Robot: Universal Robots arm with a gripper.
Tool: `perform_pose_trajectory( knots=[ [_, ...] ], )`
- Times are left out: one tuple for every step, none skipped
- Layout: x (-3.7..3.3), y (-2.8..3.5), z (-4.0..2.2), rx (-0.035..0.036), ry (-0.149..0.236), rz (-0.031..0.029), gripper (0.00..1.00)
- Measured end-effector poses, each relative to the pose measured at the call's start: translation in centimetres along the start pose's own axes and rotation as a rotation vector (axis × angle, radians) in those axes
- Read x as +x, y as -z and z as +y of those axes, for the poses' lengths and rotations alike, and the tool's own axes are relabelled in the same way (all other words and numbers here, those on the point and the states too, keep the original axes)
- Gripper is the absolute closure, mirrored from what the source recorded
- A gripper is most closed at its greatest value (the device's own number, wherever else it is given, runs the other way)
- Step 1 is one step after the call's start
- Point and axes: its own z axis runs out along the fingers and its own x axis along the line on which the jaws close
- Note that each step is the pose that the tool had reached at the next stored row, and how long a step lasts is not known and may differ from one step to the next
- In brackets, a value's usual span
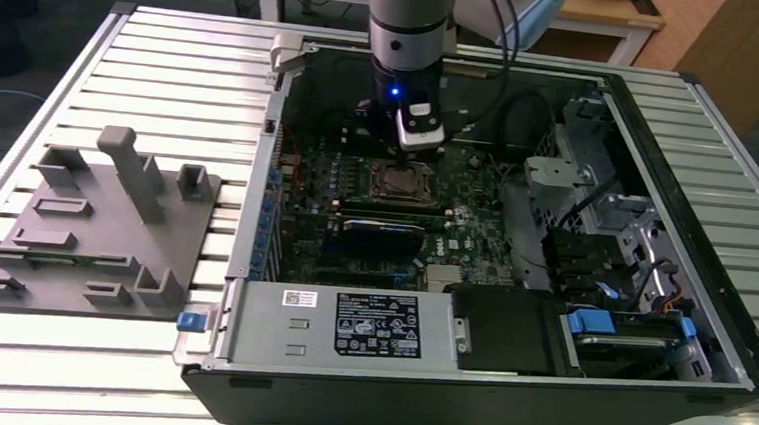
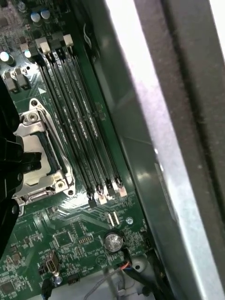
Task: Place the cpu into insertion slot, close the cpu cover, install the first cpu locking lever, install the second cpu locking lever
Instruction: 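Install the first cpu locking lever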
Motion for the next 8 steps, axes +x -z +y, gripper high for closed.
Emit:
perform_pose_trajectory(
  knots=[
    [0.00, -0.02, 0.00, 0.0032, 0.000, 0.0083, 0.89],
    [0.00, -0.03, 0.00, 0.0074, -0.001, 0.0189, 0.89],
    [0.00, -0.05, 0.00, 0.0116, -0.001, 0.0298, 0.89],
    [0.00, -0.07, 0.00, 0.0153, -0.002, 0.0395, 0.89],
    [0.00, -0.06, 0.00, 0.0165, -0.002, 0.0419, 0.89],
    [0.00, -0.06, 0.00, 0.0166, -0.002, 0.0422, 0.89],
    [0.00, -0.06, -0.01, 0.0168, -0.002, 0.0424, 0.89],
    [0.00, -0.06, -0.01, 0.0168, -0.002, 0.0425, 0.89]
  ],
)
